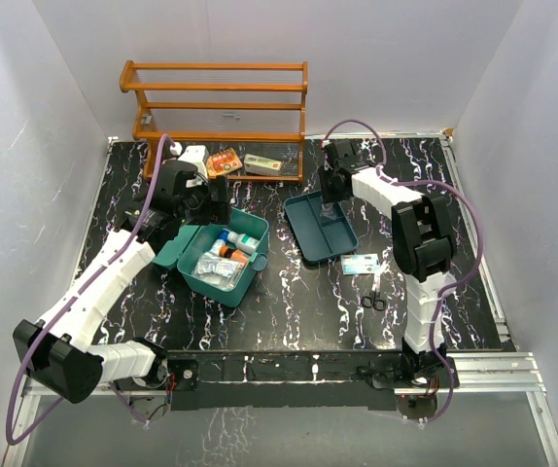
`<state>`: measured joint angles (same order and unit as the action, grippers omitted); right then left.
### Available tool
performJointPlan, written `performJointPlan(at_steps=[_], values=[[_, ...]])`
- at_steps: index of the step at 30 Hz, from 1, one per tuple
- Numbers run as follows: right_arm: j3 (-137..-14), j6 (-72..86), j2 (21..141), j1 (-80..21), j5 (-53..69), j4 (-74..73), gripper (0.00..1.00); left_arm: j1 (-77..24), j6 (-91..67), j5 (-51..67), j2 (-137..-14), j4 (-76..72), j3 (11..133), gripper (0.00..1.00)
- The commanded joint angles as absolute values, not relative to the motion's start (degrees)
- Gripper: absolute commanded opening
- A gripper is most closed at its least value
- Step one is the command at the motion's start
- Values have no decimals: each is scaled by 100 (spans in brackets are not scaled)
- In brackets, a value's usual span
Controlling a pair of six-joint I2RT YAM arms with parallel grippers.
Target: Organize the medicine kit
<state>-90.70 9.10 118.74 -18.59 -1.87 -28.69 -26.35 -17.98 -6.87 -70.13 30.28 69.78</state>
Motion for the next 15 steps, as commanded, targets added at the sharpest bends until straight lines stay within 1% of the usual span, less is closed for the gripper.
performJointPlan(at_steps=[1,5,7,8,10,11,13,15], values=[[-9511,176,12020,-1865,-34,-2568,24,-2611,-1818,-707,-7103,3137,7265,81],[-9554,179,12102,-1909,-60,-2396,26,-2613,-1819,-705,-7155,3129,7281,81],[-9601,172,12110,-1937,-68,-2332,29,-2610,-1813,-710,-7194,3140,7314,81],[-9646,185,12119,-1949,-50,-2360,32,-2615,-1811,-729,-7212,3153,7337,81],[-9688,273,12059,-1946,-73,-2448,41,-2610,-1798,-751,-7234,3160,7376,81],[-9674,361,11995,-1950,-187,-2448,44,-2610,-1794,-741,-7239,3156,7400,81],[-9652,560,11822,-1949,-385,-2483,48,-2617,-1785,-745,-7218,3136,7421,81],[-9650,749,11672,-1951,-432,-2602,48,-2610,-1774,-751,-7200,3110,7409,81]])
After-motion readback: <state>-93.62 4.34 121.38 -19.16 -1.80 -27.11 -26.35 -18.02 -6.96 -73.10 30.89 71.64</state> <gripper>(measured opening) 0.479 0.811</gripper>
